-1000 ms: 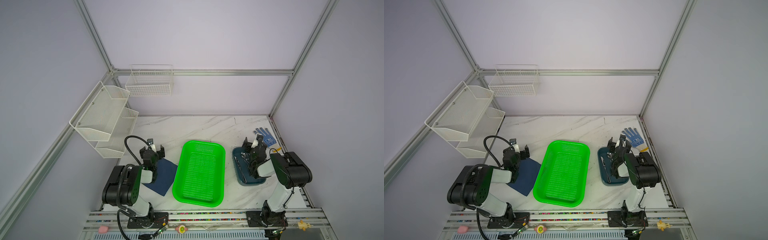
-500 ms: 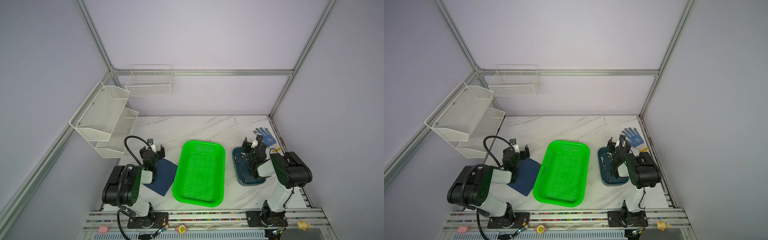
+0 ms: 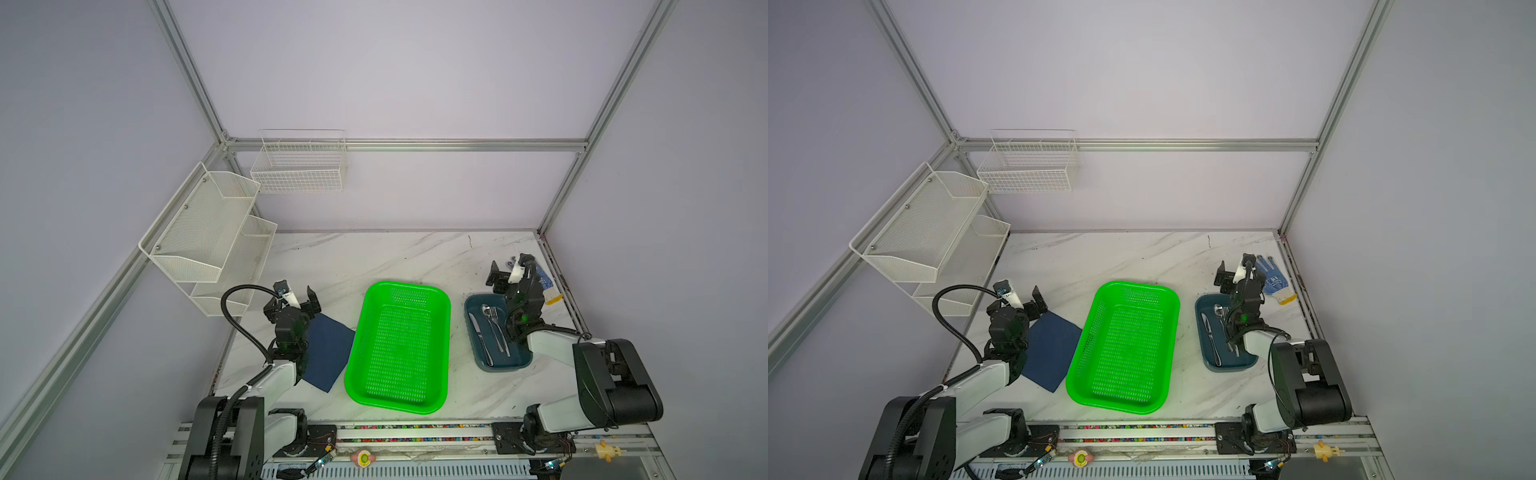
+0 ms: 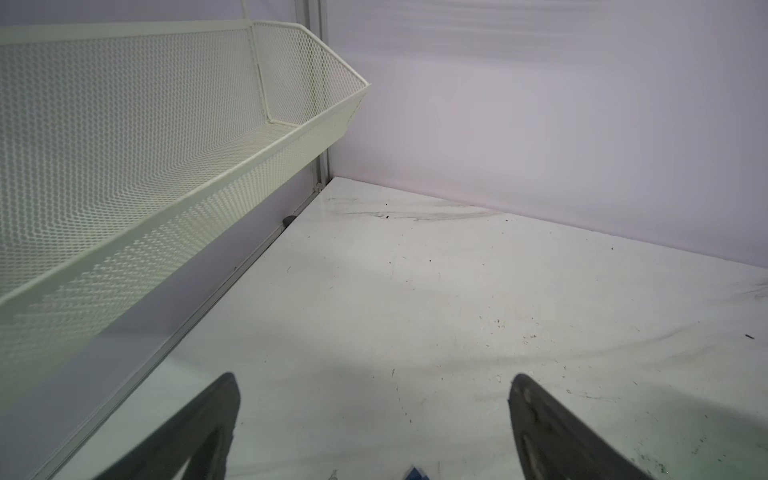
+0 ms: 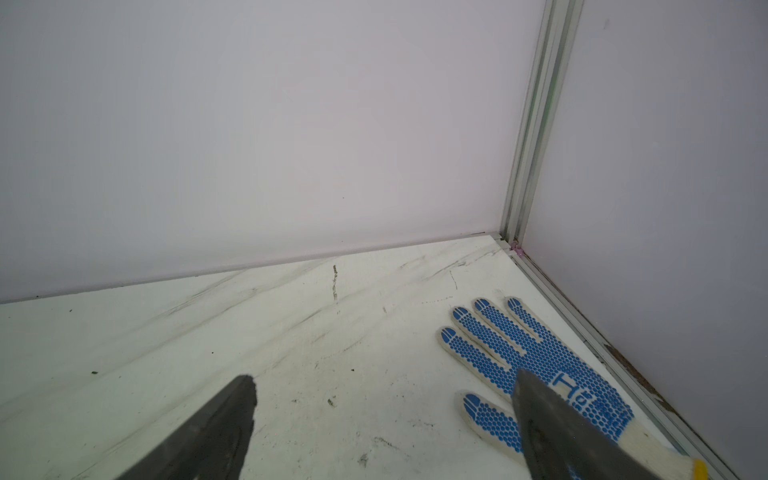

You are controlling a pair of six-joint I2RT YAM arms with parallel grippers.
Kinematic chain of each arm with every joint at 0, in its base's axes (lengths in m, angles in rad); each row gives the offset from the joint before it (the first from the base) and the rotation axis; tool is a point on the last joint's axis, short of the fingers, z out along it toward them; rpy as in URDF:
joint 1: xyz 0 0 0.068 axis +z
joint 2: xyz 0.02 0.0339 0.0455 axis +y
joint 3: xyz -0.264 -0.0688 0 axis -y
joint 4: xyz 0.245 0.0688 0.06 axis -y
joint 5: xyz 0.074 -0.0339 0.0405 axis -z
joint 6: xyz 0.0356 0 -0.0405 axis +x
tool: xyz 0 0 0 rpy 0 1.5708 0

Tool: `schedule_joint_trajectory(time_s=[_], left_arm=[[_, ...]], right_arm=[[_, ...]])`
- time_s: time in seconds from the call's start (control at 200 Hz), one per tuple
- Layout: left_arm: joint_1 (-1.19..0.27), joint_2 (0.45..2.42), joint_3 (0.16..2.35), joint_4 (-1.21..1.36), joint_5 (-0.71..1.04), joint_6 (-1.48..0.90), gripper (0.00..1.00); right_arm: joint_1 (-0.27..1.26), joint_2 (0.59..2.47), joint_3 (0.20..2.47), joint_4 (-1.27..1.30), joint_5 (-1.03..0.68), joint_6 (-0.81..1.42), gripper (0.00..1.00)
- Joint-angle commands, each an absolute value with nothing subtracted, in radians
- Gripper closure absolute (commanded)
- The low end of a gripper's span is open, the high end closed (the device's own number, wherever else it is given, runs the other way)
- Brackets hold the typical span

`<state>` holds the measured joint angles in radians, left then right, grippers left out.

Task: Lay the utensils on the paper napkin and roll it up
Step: 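Reach the right gripper to the green basket rim and grasp it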

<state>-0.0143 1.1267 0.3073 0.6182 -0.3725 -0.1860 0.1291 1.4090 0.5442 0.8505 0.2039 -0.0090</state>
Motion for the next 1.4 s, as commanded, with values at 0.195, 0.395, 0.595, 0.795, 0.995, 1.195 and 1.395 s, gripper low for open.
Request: schedule_joint_trajectory(time_s=[0.195, 0.395, 0.595, 0.795, 0.995, 1.195, 1.395], left_arm=[[-0.01, 0.973, 0.45, 0.202, -0.185, -0.697, 0.0], [-0.011, 0.948, 0.51, 0.037, 0.115, -0.734, 0.0], [-0.015, 0.921, 0.524, -0.055, 0.273, -0.723, 0.0], [-0.049, 0.953, 0.558, -0.16, 0.396, -0.662, 0.0], [-0.113, 0.971, 0.588, -0.239, 0.448, -0.595, 0.0], [-0.12, 0.983, 0.613, -0.281, 0.43, -0.552, 0.0], [-0.121, 0.985, 0.641, -0.316, 0.41, -0.53, 0.0]], right_arm=[[0.128, 1.213, 0.792, 0.011, -0.043, 0.435, 0.03], [0.13, 1.108, 0.775, -0.172, -0.2, 0.523, 0.1], [0.13, 1.067, 0.737, -0.284, -0.301, 0.526, 0.12], [0.191, 1.038, 0.67, -0.131, -0.575, 0.62, 0.24], [0.461, 1.07, 0.687, -0.209, -0.392, 0.641, 0.25], [0.669, 1.136, 0.749, -0.137, -0.296, 0.707, 0.32], [0.72, 1.348, 0.858, -0.048, -0.299, 0.703, 0.34]])
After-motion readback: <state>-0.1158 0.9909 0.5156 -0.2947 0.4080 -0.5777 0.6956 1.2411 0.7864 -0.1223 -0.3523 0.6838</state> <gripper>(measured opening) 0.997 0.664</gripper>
